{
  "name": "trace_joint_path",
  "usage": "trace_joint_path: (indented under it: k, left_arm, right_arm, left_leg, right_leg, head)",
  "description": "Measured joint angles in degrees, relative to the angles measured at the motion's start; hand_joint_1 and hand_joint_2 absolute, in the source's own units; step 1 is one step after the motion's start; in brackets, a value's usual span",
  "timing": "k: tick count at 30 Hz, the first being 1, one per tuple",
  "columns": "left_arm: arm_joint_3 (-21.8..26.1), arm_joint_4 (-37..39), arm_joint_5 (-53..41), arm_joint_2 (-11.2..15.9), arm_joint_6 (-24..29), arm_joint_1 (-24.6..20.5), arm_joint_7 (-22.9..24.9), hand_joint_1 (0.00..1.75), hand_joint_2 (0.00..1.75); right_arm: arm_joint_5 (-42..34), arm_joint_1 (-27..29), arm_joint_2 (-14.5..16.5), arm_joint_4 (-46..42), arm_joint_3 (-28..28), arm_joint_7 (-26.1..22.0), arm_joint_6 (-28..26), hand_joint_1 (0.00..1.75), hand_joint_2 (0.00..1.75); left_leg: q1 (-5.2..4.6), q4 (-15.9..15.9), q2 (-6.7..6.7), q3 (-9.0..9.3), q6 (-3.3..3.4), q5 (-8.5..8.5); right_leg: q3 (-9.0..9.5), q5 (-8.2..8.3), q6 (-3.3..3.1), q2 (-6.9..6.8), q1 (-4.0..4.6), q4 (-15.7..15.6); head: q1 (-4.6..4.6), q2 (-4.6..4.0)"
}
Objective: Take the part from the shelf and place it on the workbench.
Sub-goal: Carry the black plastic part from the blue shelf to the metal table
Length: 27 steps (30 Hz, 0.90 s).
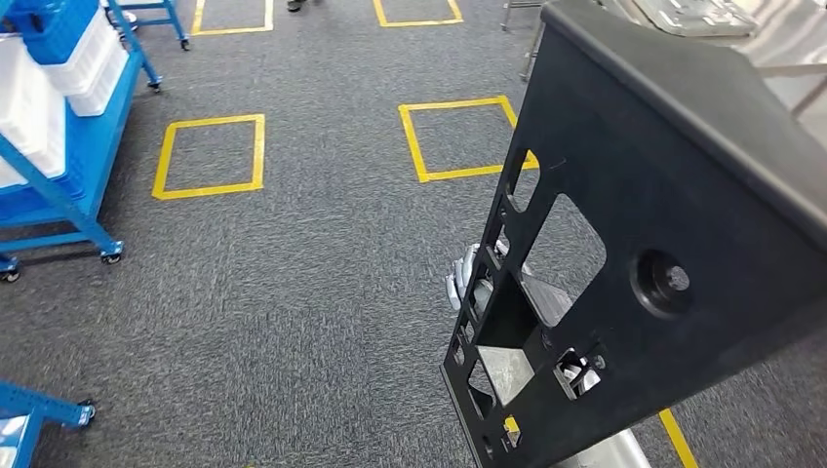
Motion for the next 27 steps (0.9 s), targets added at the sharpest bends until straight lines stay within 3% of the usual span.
trace_joint_path:
  k: [3,5,7,9,11,13,14,15,16,18,20,22,24,26,27]
  left_arm:
    - [-0.26,0.00,-0.08,-0.03,-0.02,-0.17,0.00,0.00,1.75]
    - [-0.34,0.00,-0.16,-0.04,-0.02,-0.20,-0.01,0.00,1.75]
    - [-0.46,-0.01,-0.29,-0.05,-0.04,-0.33,-0.05,0.00,1.75]
    - [-0.65,-0.02,-0.40,-0.04,-0.08,-0.50,-0.27,0.00,1.75]
    - [-0.74,-0.02,-0.38,-0.03,-0.04,-0.51,-0.57,0.00,1.75]
    - [-0.70,-0.02,0.25,-0.01,0.26,-0.33,-0.64,0.00,1.75]
    - [-0.62,-0.02,0.79,0.01,0.52,-0.23,-0.51,0.00,1.75]
    - [-0.50,-0.02,1.34,0.05,0.83,-0.13,-0.28,0.00,1.75]
    - [-0.35,-0.02,1.75,0.13,1.14,-0.03,-0.02,0.00,1.75]
    - [-0.14,-0.02,2.02,0.28,1.67,0.35,0.39,0.00,1.75]
    - [0.00,-0.02,1.93,0.37,1.99,0.68,0.62,0.00,1.75]
    - [0.10,-0.02,1.68,0.40,2.05,0.73,0.74,0.00,1.75]
    - [0.13,-0.02,1.41,0.40,1.97,0.72,0.78,0.00,1.75]
    - [0.13,-0.02,1.27,0.41,1.85,0.83,0.79,0.00,1.75]
    - [0.14,-0.02,1.21,0.44,1.73,0.91,0.79,0.00,1.75]
  right_arm:
    - [-0.01,-0.14,0.01,-0.03,-0.04,-0.01,0.01,1.64,1.75]
    - [-0.01,-0.31,0.02,-0.11,-0.05,-0.02,0.02,1.64,1.75]
    - [0.00,-0.22,0.03,-0.24,-0.10,-0.06,0.00,1.64,1.75]
    - [0.13,0.19,0.08,-0.55,-0.26,-0.38,-0.09,1.64,1.75]
    - [0.32,0.78,0.24,-0.83,-0.39,-0.80,-0.09,1.64,1.75]
    - [0.39,1.51,0.40,-0.83,-0.40,-0.96,0.09,1.64,1.75]
    - [0.39,1.80,0.43,-0.77,-0.40,-0.98,0.22,1.64,1.75]
    - [0.39,1.95,0.46,-0.71,-0.40,-0.98,0.37,1.64,1.75]
    - [0.39,1.97,0.52,-0.65,-0.42,-0.98,0.53,1.64,1.75]
    - [0.39,1.77,0.73,-0.59,-0.50,-0.96,0.88,1.64,1.75]
    - [0.37,1.54,0.99,-0.56,-0.66,-0.89,1.13,1.64,1.75]
    - [0.34,1.45,1.13,-0.48,-0.96,-0.77,1.20,1.64,1.75]
    - [0.32,1.26,1.18,-0.38,-1.34,-0.68,1.20,1.64,1.75]
    - [0.31,0.90,1.28,-0.23,-1.55,-0.64,1.21,1.64,1.75]
    - [0.31,0.80,1.34,-0.10,-1.58,-0.62,1.22,1.64,1.75]
  left_leg:
    - [-0.33,-0.01,1.74,0.37,-0.24,-0.34]
    - [-0.46,-0.05,2.67,0.55,-0.70,-0.54]
    - [-0.40,-0.09,3.34,0.86,-1.26,-0.83]
    - [-0.22,1.91,1.53,0.32,-1.81,-2.40]
    - [0.01,8.31,-1.23,-2.52,-2.21,-5.83]
    - [0.19,15.26,-2.10,-6.03,-2.48,-8.25]
    - [0.30,16.35,-2.21,-6.78,-2.58,-7.91]
    - [0.43,15.13,-2.32,-6.46,-2.66,-6.43]
    - [0.61,11.83,-2.72,-5.14,-2.73,-4.16]
    - [1.07,4.29,-5.02,-2.01,-2.82,-0.74]
    - [1.17,1.08,-6.55,-0.73,-2.51,-0.10]
    - [0.96,0.81,-5.76,-0.66,-1.73,0.03]
    - [0.95,0.34,-4.62,-0.52,-0.92,0.38]
    - [0.82,0.06,-3.24,-0.45,-0.40,0.47]
    - [0.69,0.06,-2.49,-0.46,-0.24,0.41]
  right_leg:
    - [6.75,4.14,-1.14,-2.99,0.91,-11.96]
    - [8.05,4.35,-1.70,-3.98,1.55,-14.61]
    - [8.17,4.64,-2.08,-2.71,1.42,-15.00]
    - [8.60,5.00,-2.58,-1.49,1.00,-15.72]
    - [8.83,5.17,-2.96,-0.35,0.80,-16.02]
    - [8.82,5.16,-3.10,1.11,0.79,-15.94]
    - [8.83,5.13,-3.07,1.97,0.74,-15.86]
    - [8.87,5.08,-2.98,2.86,0.65,-15.74]
    - [8.94,4.97,-2.80,3.74,0.54,-15.57]
    - [8.80,4.61,-2.23,5.33,0.41,-14.92]
    - [8.24,4.51,-1.48,6.55,0.31,-14.44]
    - [7.81,4.66,-0.74,7.26,0.09,-14.45]
    - [6.99,3.65,-0.17,5.06,0.14,-12.97]
    - [4.09,0.48,0.25,1.65,0.23,-7.02]
    - [2.09,-1.23,0.43,0.85,0.15,-3.05]
  head:
    - [0.00,0.00]
    - [0.00,0.00]
    - [-0.01,0.00]
    - [-0.01,0.00]
    - [-0.01,0.00]
    - [-0.01,0.00]
    - [-0.01,0.00]
    - [-0.01,0.00]
    - [-0.01,0.00]
    - [0.00,0.00]
    - [-0.01,0.00]
    - [-0.01,0.00]
    - [0.00,0.00]
    - [0.00,0.00]
    - [0.00,0.00]
